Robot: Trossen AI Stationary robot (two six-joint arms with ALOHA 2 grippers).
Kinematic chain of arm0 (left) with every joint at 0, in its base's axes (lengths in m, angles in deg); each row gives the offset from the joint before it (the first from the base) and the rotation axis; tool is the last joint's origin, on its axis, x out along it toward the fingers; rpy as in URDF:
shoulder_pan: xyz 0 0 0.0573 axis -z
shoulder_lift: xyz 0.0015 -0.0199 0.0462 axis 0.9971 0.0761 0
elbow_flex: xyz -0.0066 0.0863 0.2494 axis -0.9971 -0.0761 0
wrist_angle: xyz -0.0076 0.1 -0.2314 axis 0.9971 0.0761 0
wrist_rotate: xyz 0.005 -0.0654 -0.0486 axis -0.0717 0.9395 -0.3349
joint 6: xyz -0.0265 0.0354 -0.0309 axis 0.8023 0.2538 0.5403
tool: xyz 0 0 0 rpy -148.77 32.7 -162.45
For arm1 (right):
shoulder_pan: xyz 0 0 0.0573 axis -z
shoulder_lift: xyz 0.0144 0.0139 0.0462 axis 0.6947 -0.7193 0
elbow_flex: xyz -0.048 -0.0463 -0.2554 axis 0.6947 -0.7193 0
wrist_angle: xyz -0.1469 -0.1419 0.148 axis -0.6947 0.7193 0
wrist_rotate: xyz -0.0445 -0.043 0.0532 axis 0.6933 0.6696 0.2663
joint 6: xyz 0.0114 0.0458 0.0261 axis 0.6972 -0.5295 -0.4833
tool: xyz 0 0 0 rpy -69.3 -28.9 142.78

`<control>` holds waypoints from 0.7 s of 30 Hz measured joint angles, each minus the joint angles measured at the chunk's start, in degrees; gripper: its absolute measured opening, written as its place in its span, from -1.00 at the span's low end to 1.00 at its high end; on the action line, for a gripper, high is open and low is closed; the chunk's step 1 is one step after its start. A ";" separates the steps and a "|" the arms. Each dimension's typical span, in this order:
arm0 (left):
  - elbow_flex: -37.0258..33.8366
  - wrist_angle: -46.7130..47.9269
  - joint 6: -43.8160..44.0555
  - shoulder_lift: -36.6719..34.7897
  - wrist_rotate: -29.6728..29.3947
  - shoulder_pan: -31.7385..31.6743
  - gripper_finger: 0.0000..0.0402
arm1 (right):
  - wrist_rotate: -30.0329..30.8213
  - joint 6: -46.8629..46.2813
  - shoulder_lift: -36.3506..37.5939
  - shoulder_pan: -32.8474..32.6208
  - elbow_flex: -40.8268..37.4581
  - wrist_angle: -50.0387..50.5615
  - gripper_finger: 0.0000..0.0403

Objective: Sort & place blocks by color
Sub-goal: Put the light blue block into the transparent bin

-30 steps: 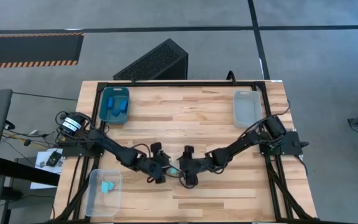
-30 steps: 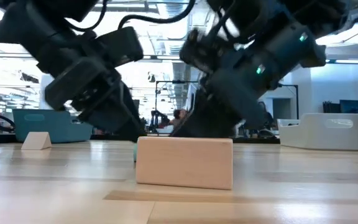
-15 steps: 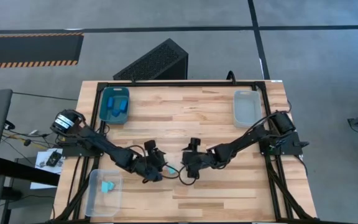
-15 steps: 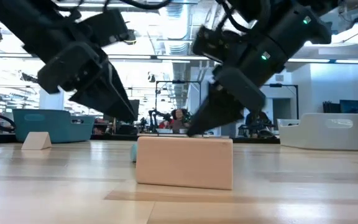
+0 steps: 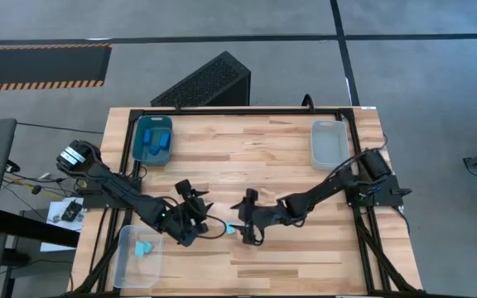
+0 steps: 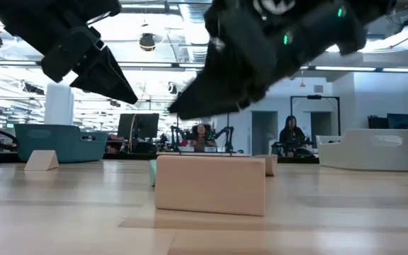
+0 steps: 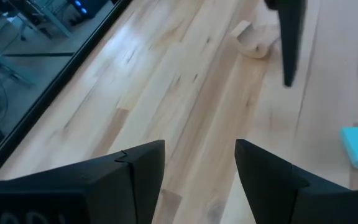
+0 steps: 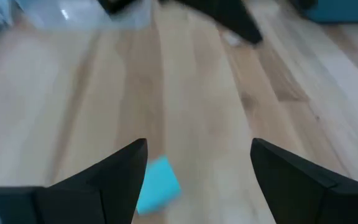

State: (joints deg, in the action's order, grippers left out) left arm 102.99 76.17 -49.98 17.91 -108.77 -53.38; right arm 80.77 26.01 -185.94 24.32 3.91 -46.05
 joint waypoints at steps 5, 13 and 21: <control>0.00 1.62 0.49 0.00 0.39 0.04 -0.08 | -0.73 1.51 -3.37 0.94 -0.10 -0.51 0.54; -0.02 6.97 4.29 0.08 0.36 -0.09 -0.08 | -11.44 3.34 -5.09 1.90 -0.08 -2.75 0.54; -0.04 6.58 4.85 0.42 0.42 -0.16 -0.08 | -13.55 6.55 -7.79 2.42 -0.04 -6.28 0.57</control>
State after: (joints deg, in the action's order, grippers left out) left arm 102.95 82.75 -45.13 18.32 -108.35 -53.54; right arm 67.22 32.56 -193.73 26.74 3.86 -52.33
